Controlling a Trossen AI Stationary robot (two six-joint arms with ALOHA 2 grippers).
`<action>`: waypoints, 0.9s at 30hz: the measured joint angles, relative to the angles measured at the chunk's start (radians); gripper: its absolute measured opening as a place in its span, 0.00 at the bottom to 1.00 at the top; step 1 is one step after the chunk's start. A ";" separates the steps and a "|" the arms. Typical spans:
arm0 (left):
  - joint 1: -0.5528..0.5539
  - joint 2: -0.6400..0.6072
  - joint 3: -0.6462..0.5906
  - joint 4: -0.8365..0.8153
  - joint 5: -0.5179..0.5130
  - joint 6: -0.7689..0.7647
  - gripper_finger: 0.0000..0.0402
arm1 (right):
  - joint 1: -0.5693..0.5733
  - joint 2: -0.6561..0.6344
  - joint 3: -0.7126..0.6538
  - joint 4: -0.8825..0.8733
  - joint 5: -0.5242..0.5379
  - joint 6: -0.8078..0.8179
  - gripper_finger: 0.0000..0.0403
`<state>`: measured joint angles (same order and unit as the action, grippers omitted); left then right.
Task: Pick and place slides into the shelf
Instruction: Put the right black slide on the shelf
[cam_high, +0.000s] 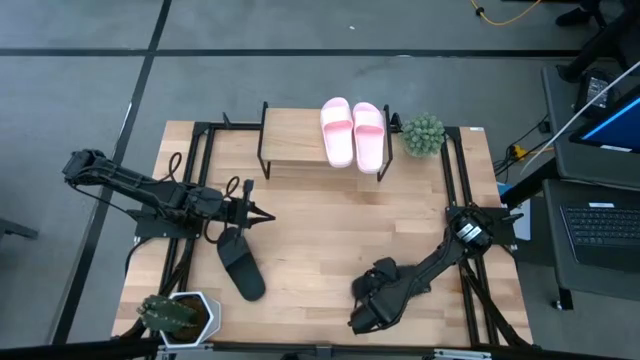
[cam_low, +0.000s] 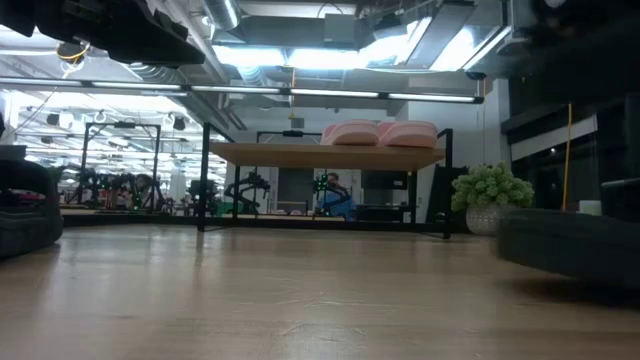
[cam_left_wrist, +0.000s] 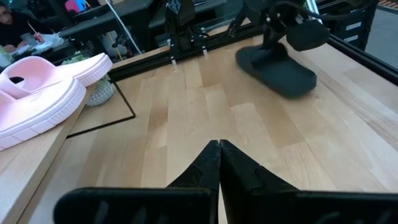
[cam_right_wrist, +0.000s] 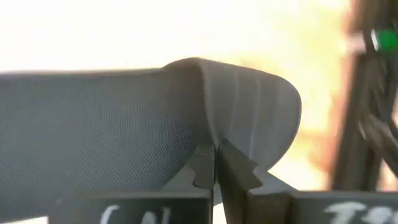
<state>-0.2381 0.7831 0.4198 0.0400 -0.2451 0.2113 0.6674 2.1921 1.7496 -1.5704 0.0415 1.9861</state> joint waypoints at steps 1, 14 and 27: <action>0.000 0.000 0.000 0.001 0.000 0.000 0.00 | 0.000 -0.005 0.002 0.001 0.051 -0.007 0.02; 0.000 0.000 0.000 0.029 0.000 -0.026 0.00 | -0.085 -0.029 0.005 0.002 0.459 -0.376 0.02; 0.000 0.000 0.000 0.033 0.000 -0.054 0.00 | -0.114 -0.070 0.137 0.000 0.873 -0.807 0.02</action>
<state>-0.2382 0.7830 0.4198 0.0727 -0.2455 0.1571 0.5533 2.1223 1.8869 -1.5700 0.9146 1.1791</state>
